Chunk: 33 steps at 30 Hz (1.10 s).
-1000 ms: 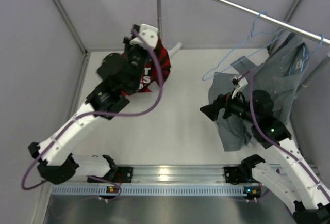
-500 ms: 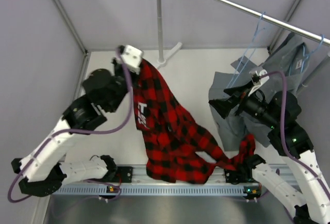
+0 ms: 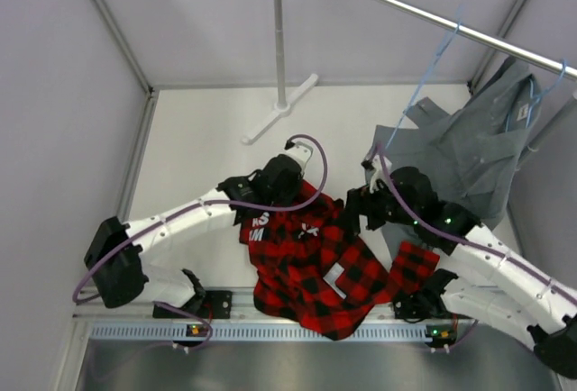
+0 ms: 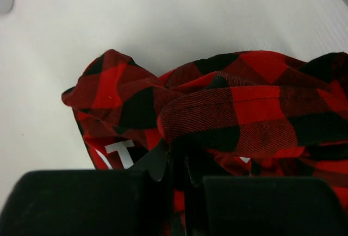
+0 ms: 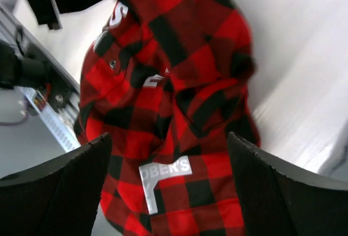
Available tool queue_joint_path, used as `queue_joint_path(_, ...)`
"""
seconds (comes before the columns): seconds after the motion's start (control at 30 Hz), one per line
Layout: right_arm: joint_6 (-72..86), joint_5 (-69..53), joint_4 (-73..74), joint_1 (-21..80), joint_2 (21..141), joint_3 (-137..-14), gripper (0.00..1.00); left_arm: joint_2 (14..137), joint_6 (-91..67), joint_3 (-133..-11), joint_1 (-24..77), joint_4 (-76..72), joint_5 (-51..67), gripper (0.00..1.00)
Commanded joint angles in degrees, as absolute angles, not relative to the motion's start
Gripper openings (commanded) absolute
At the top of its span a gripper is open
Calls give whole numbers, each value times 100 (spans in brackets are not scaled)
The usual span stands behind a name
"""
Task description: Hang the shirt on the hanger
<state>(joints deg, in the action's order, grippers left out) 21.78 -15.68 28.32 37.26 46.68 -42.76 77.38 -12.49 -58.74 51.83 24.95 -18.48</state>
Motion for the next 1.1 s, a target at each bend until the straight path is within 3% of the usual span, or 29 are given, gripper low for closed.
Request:
queue_joint_path(0.0,2601,-14,1998,4831,4711,-4264,81,7787,-1863,-5897,5168,1740,-1976,0)
queue_joint_path(0.1,2663,954,1750,5518,4860,-4123,80,7673,-2004,-5871,5124,1767,-2573,0)
queue_joint_path(0.33,2804,1740,1426,5607,5958,-4158,79,7076,-2381,-5898,4975,1679,-2935,0)
queue_joint_path(0.47,2795,1635,1273,5607,6204,-4156,73,6891,-2408,-5801,4983,1652,-3084,0)
queue_joint_path(0.7,2769,335,1170,5669,5994,-3675,73,6487,-2540,-5634,4641,1679,-3313,0)
queue_joint_path(0.77,2734,368,1073,5678,6090,-3499,65,6381,-2514,-5643,4623,1687,-3296,0)
queue_joint_path(0.83,2585,527,889,5686,6274,-3507,32,6293,-2548,-5625,4614,1687,-3270,0)
queue_joint_path(0.87,2497,719,827,5669,6441,-3611,10,6206,-2558,-5616,4614,1687,-3252,0)
queue_joint_path(0.9,2444,930,826,5669,6521,-3699,0,6170,-2575,-5608,4614,1688,-3243,0)
queue_joint_path(1.0,2259,2202,1631,5608,6601,-4375,0,6135,-2619,-5625,4614,1679,-3077,0)
queue_joint_path(1.07,2276,3664,3066,5573,6505,-5145,0,6205,-2575,-5634,4614,1679,-2919,0)
